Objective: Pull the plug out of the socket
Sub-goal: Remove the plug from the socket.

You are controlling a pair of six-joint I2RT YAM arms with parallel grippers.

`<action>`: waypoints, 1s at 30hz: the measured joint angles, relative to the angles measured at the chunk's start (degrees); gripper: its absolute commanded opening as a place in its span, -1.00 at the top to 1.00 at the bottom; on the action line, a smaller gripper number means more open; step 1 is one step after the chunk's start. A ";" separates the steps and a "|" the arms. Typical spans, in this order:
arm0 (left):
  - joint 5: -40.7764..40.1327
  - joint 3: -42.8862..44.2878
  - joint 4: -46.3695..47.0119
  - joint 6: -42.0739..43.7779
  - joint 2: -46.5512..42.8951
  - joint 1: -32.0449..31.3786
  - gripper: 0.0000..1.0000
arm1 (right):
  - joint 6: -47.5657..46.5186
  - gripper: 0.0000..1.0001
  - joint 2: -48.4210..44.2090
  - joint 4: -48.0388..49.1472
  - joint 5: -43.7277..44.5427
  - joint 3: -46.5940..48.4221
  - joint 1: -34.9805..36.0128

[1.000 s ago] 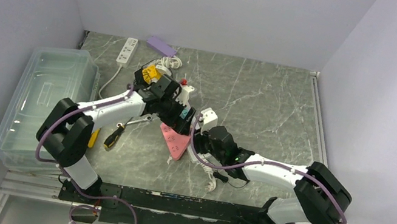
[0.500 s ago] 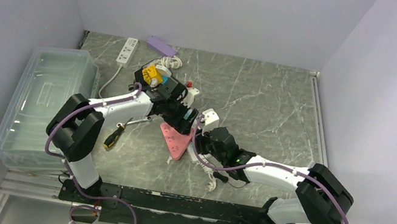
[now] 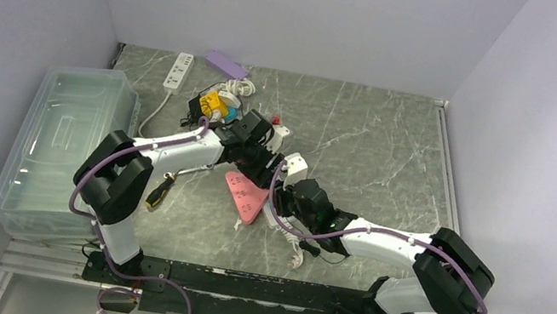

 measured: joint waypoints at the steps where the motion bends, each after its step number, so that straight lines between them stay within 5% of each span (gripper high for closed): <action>1: -0.11 0.26 -0.04 0.02 0.20 -0.31 -0.32 | 0.20 0.30 0.00 0.00 0.11 0.00 0.02; 30: -4.70 -0.11 1.36 -0.50 -0.15 -4.07 0.08 | 3.63 0.89 0.00 -0.20 0.24 -0.02 -0.96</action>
